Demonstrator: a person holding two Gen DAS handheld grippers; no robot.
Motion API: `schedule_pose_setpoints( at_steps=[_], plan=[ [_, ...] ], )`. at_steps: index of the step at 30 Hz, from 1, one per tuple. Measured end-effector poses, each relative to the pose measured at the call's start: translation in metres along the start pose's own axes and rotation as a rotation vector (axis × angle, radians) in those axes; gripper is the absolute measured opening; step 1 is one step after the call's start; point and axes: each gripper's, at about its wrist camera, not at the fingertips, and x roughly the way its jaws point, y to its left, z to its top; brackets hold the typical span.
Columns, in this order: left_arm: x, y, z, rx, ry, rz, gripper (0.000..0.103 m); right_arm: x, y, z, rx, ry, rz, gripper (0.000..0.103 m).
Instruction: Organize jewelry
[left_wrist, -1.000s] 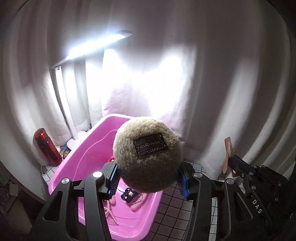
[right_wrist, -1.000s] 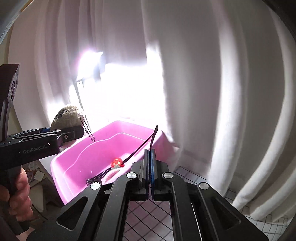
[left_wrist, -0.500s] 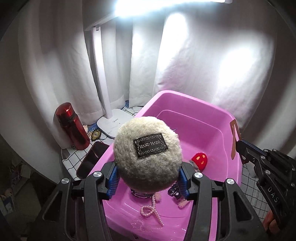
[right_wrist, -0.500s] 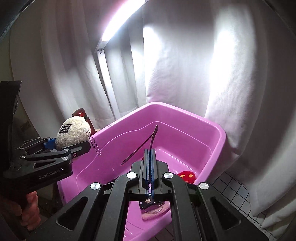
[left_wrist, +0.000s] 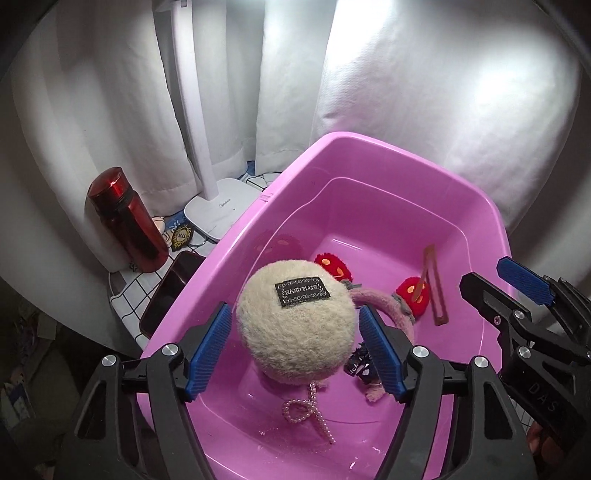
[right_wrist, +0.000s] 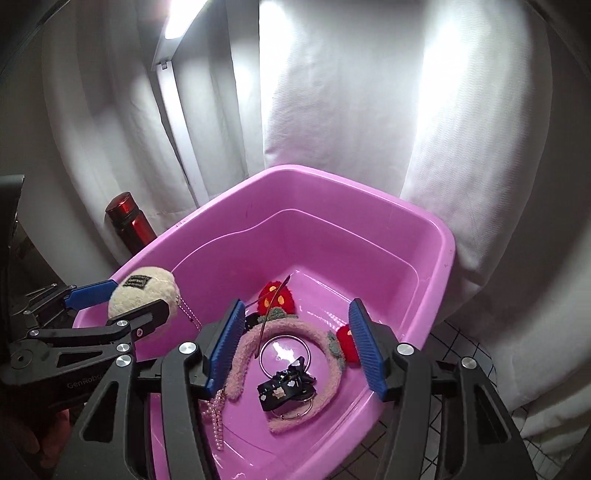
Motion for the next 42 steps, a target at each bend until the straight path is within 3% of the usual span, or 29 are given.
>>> schedule_pose_setpoints(
  at_steps=[3,6,23,42],
  plan=[
    [-0.003,0.0,0.0,-0.004,-0.002,0.012,0.085,-0.006,-0.002,0.002,0.007,-0.01,-0.005,0.059],
    [-0.005,0.0,-0.001,-0.012,0.006,0.019,0.087,-0.01,-0.004,0.0,0.019,-0.018,-0.005,0.059],
    [-0.027,-0.004,-0.009,-0.039,-0.011,0.077,0.087,-0.047,-0.014,-0.021,0.047,-0.055,-0.014,0.059],
    [-0.051,-0.016,-0.026,-0.037,-0.028,0.086,0.087,-0.084,-0.015,-0.042,0.07,-0.092,-0.029,0.06]
  ],
)
